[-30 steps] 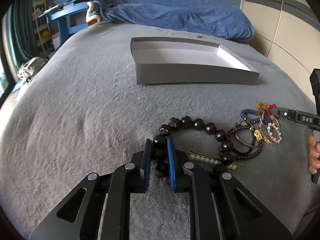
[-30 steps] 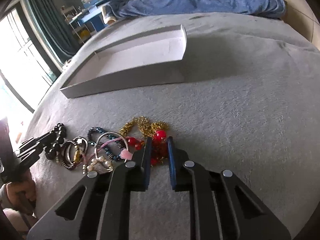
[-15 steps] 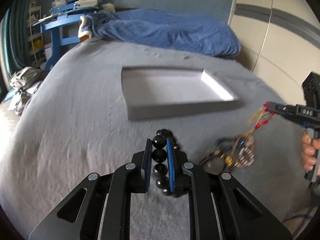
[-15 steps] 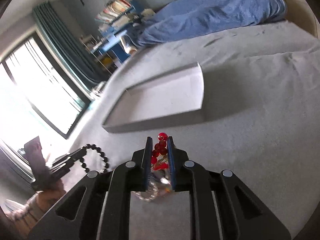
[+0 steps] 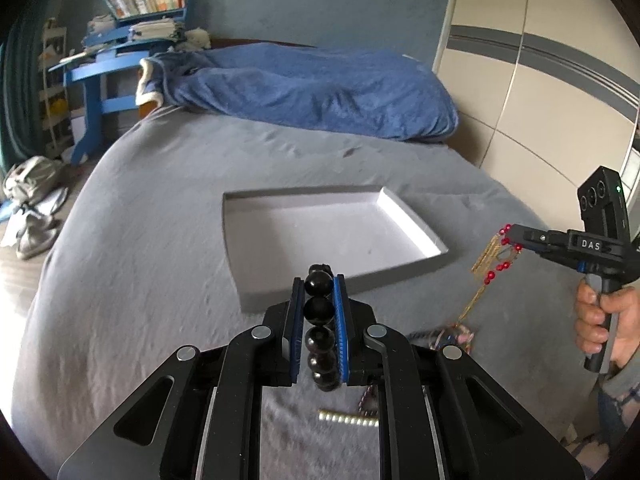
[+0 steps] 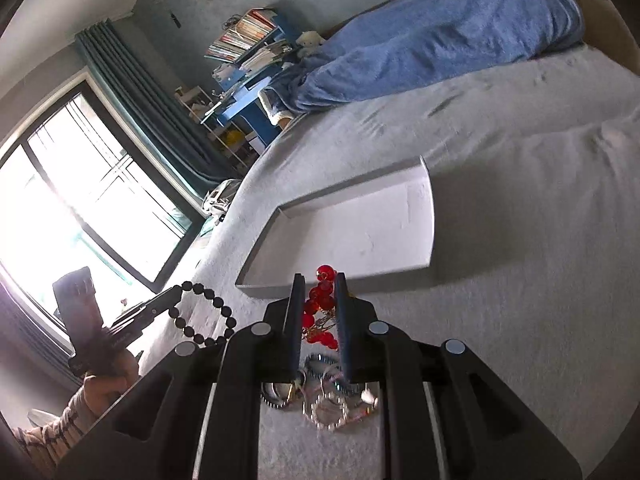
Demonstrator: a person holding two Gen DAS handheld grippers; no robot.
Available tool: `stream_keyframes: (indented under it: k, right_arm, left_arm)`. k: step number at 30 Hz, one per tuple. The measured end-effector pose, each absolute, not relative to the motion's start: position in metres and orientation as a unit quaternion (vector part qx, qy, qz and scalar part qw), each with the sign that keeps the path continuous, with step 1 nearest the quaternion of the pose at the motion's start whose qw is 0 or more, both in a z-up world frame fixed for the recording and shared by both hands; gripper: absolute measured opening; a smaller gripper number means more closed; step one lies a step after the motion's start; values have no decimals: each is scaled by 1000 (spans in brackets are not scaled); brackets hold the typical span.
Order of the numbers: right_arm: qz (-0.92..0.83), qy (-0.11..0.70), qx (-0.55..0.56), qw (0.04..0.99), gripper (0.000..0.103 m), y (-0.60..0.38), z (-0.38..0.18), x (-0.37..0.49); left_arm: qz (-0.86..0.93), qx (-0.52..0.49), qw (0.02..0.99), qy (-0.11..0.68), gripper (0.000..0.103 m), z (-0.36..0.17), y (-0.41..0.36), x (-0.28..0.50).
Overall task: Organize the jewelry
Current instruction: 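Carry both pieces into the grey box and open both tools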
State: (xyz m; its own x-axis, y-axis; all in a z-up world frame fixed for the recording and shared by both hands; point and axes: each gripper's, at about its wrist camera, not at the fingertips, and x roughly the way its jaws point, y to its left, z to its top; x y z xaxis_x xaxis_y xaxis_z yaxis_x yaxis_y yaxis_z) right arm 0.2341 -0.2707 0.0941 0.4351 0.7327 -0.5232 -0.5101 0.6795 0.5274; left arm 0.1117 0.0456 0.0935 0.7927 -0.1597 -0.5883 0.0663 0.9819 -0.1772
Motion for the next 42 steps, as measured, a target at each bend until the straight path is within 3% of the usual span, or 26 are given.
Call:
stream_keyframes:
  k: [12,20,30,31,33,35,38,42]
  right_arm:
    - [356,358,97,858,15,-225,134,294]
    - [306,402,13,863,15,-189,86,329]
    - [265,442,-93,852,15,-170,21,325]
    - [263,442,-101,852,15,-170,18,324]
    - [258,436,-113,855,17,-170,14,322]
    - [258,431,-111,858,29,-173,14,318]
    - [266,416,-102,864,42,-179,18,309]
    - [270,391,-95,875,50,-186,26,291]
  left_arm:
    - [-69,-32,948,309,15,121,36,186]
    - [-42,-36,936,348,15,83,41,230]
    - [-9,-36,916,400,15,18,50,231]
    - [-3,-33,916,401,18,15,51,229]
    - [8,-29,917,398,40,11,52,224]
    - [10,-28,920,391,51,7,53,217]
    - [5,-18,923,384,56,3,50,206]
    - [-4,-19,934,358,71,10,46,185]
